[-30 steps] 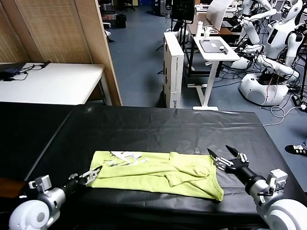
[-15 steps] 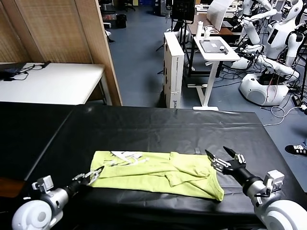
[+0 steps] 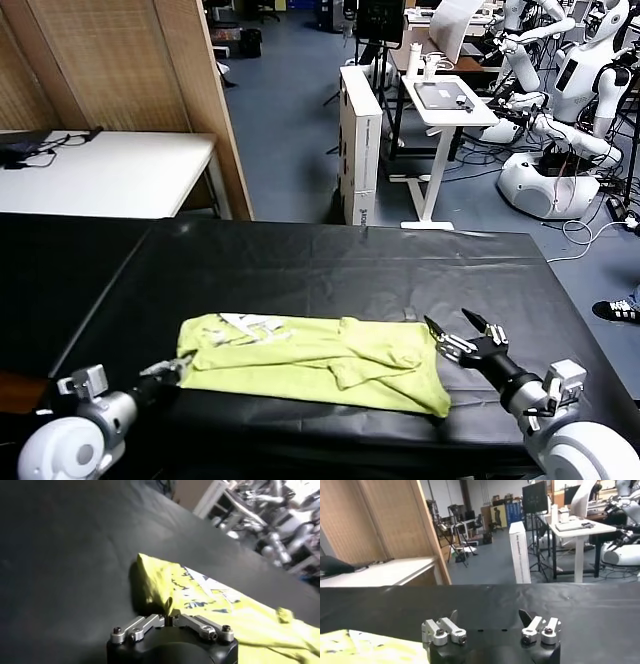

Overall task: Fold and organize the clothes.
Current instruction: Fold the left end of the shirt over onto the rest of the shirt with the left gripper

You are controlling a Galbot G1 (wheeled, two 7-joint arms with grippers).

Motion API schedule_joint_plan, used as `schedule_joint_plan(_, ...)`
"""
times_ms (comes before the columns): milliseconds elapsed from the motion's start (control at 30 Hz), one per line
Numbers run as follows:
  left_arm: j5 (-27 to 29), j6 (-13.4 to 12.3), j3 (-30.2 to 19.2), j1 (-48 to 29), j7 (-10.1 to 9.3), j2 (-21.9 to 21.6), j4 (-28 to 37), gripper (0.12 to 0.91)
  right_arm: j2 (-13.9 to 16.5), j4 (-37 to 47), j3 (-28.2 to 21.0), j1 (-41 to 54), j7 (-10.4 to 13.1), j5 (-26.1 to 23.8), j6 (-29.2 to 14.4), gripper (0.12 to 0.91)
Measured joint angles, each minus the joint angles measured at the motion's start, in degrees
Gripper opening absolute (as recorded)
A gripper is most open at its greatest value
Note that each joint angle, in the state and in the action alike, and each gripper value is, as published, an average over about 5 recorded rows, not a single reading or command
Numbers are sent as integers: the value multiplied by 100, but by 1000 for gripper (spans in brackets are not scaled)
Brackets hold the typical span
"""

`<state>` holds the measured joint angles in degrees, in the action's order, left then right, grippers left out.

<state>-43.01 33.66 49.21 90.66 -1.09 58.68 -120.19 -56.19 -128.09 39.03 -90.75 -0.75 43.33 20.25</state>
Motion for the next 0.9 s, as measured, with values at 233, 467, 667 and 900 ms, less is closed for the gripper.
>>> schedule_joint_plan(233, -39, 186, -46, 35, -176, 182, -419, 177, -133, 46, 114, -192, -299, -216, -673, 907)
schedule_joint_plan(467, -274, 457, -881, -235, -390, 762, -858, 177, -382, -64, 342, -743, -636, -717, -1644, 907)
schedule_joint_plan(667, -363, 511, -1824, -523, -470, 1232, -878, 177, -634, -288, 355, -1370, -676, -1342, -2097, 907)
schedule_joint_plan(900, -294, 507, -2735, -769, -547, 1606, -749, 177, -833, -415, 224, -1738, -664, -1728, -2182, 907)
